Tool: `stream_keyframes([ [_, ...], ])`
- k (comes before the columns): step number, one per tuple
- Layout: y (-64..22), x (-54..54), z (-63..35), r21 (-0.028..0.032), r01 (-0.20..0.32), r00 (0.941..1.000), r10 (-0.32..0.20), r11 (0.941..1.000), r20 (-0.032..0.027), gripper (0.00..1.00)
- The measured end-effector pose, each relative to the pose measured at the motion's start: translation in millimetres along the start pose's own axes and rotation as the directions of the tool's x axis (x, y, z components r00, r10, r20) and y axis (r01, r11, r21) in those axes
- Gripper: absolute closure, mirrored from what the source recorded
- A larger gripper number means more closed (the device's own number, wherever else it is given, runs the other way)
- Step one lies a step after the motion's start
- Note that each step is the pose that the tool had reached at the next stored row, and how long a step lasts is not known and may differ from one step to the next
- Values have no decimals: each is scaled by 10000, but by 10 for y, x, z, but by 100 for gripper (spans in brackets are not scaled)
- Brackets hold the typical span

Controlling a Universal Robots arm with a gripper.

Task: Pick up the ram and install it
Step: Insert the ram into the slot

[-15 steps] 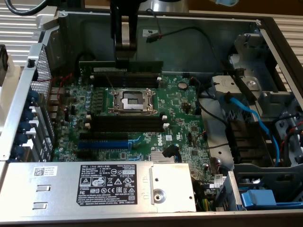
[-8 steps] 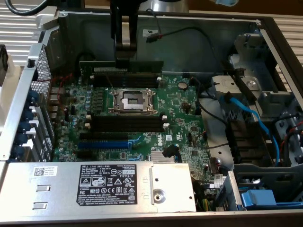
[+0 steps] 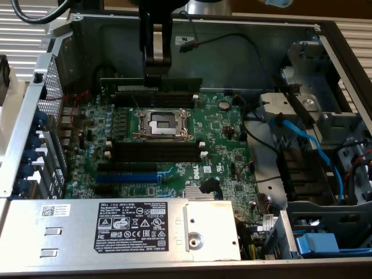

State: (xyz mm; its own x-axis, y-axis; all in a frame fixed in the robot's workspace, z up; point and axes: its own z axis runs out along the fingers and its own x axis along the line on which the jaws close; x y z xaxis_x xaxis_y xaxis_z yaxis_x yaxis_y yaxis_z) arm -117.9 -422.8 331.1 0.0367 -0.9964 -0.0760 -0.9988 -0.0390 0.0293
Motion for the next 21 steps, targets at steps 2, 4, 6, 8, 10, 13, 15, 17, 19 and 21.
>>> stream_keyframes([
  [2,-1,7,23,0,1,10000,-1,10000,0,87],
  [4,-1,11,41,0,0,10000,0,10000,0,87],
  [6,-10,12,50,-3,2,10000,-2,10000,-2,87],
  [8,-16,13,58,-4,0,10000,0,10000,0,87],
  [10,-18,13,64,-5,-1,10000,1,10000,-1,87],
  [13,-20,14,70,-5,0,10000,0,10000,7,87],
  [15,-19,15,72,-4,0,10000,0,10000,9,87],
  [17,-20,24,72,-4,2,10000,-2,10000,13,87],
  [19,-19,34,74,-4,0,10000,0,10000,14,87],
  [21,-18,38,80,-5,-2,10000,2,10000,14,87],
])
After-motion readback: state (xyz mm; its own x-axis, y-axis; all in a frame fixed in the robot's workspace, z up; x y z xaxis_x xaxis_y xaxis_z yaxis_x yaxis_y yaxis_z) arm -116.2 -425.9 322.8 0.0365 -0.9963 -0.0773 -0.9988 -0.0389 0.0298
